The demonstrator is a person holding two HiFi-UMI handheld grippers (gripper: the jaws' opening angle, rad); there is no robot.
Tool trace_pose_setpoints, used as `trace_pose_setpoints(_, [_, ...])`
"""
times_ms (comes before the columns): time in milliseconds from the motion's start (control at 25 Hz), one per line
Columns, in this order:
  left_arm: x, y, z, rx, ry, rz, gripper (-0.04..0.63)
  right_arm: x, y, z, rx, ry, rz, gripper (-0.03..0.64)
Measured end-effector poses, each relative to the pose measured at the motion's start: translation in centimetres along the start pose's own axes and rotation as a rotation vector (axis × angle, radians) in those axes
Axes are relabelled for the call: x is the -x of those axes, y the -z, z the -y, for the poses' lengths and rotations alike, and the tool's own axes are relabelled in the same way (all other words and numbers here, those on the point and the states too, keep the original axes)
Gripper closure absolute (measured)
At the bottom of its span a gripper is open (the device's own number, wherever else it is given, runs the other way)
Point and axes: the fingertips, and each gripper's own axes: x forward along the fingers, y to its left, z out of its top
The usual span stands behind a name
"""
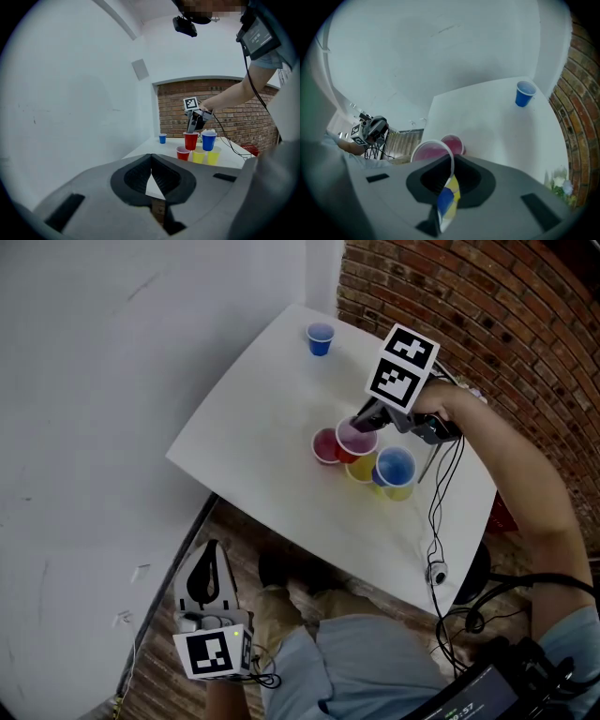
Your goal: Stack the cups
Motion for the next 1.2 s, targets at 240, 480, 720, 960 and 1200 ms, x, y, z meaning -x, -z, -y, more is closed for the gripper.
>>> trace_pose_setpoints(240, [-0.1, 0.0, 0.1, -0.001, 0.0, 0.0, 0.586, 0.1, 0.1, 0.0, 0.015, 0.007, -0.003, 0.586])
trace_pose_setpoints(480, [0.1, 0.1, 0.2, 0.0, 0.002, 0.006, 0.586, -0.1, 0.3, -0.3, 0.04, 0.018, -0.01, 0.563])
trace_pose_setpoints(720, [0.3, 0.1, 0.4, 0.0, -0.002, 0.006, 0.586, 0.0, 0.3, 0.0, 0.044, 0.026, -0.002, 0.51])
trace_pose_setpoints(960, [0.3, 0.1, 0.2, 0.001, -0.002, 0.002, 0.586, 0.3, -0.1, 0.0, 0.04, 0.021, 0.022, 0.459])
trace_pose_setpoints(1200, [0.3, 0.0, 0.0, 0.0, -0.002, 0.005, 0.586, 1.2, -0.8, 0.5, 0.022, 0.032, 0.08, 0.431])
